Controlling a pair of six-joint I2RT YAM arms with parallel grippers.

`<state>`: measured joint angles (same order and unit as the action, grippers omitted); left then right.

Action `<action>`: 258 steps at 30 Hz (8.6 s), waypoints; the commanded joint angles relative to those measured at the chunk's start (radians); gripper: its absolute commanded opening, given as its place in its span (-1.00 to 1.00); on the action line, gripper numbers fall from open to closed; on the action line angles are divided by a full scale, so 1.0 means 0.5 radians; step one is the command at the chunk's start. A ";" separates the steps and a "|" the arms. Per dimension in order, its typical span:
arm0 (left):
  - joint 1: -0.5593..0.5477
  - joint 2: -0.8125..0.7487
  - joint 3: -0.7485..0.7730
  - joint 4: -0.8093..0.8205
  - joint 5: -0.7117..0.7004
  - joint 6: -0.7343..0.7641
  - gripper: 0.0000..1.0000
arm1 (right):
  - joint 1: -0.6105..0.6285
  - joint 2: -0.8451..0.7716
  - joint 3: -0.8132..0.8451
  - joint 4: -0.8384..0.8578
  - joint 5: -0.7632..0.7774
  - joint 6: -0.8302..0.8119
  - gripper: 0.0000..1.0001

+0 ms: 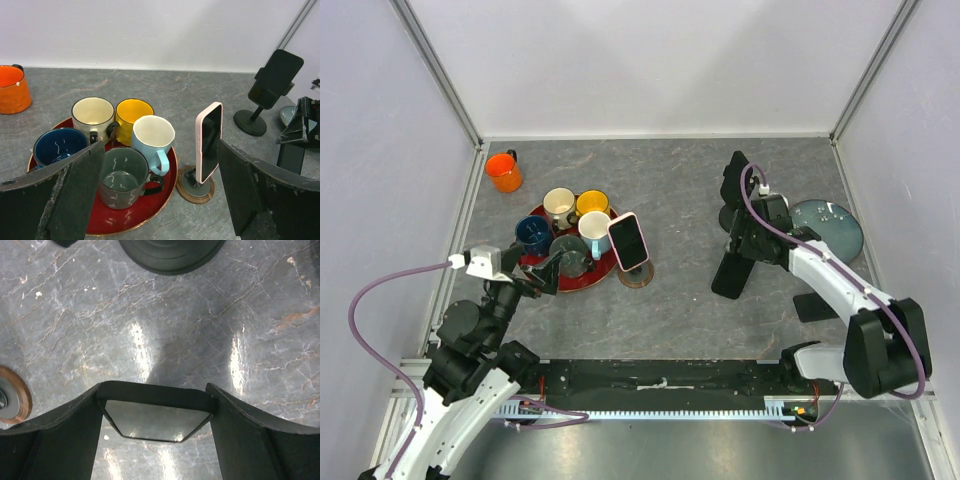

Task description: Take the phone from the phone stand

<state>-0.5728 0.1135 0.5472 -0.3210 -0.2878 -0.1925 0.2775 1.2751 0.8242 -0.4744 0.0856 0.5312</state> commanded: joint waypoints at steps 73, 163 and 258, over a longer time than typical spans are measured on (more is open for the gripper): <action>0.060 0.071 0.081 -0.030 -0.050 0.081 1.00 | 1.335 0.238 -0.124 2.170 0.243 -0.753 0.96; 0.063 0.074 0.078 -0.030 -0.029 0.084 0.99 | 1.059 0.116 -0.148 0.455 0.879 0.916 -0.11; 0.115 0.390 0.102 0.056 0.060 0.133 1.00 | -0.392 0.413 0.557 1.283 -1.033 -0.734 -0.46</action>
<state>-0.5209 0.2913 0.5583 -0.3416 -0.2840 -0.1574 0.0811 1.4700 1.0416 0.1093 -0.3386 0.1719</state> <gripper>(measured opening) 0.994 0.381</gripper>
